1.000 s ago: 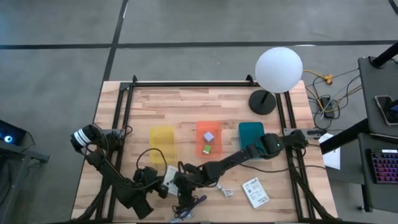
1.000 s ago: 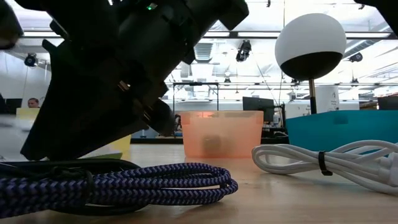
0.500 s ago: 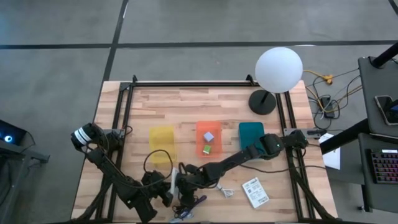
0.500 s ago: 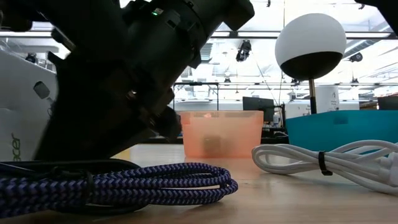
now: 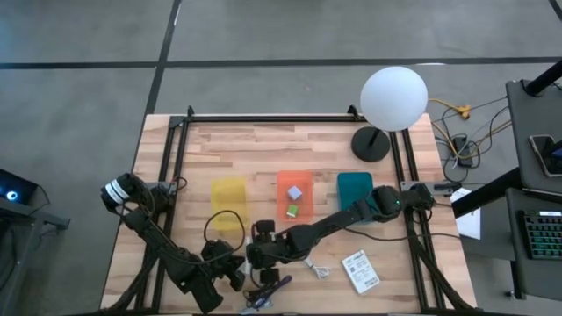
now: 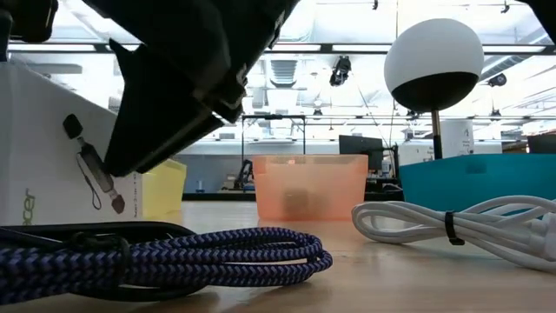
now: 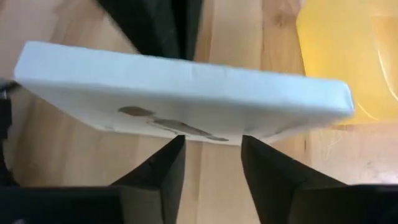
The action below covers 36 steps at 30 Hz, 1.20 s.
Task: Pick and place items into bin
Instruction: Put the left white card reader box into the blue bin
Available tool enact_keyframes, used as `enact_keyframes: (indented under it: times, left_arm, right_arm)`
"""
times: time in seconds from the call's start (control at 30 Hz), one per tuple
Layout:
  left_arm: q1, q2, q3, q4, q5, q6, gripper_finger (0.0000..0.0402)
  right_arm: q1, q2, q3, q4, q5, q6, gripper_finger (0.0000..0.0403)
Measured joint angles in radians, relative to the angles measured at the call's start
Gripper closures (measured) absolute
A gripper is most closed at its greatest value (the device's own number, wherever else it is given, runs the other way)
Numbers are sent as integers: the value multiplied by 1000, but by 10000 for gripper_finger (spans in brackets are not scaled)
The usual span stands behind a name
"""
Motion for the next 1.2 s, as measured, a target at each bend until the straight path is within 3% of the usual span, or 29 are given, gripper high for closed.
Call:
enact_keyframes:
  times: [0.3,0.47,0.77,1.0,1.2]
  left_arm:
    - [11,0,-26,41,-30,-1,393]
    - [12,0,-26,45,-33,-1,393]
    - [12,0,-26,45,-33,-3,393]
    - [12,0,-26,45,-33,-3,393]
    - [10,0,-26,45,-33,-3,393]
  right_arm:
    - [0,-11,33,-73,49,-85,208]
    - [-2,-13,36,-93,56,-169,208]
    - [-2,-15,76,-112,181,-309,207]
    - [-1,-15,98,-114,183,-342,207]
    - [4,-15,96,-115,172,-489,207]
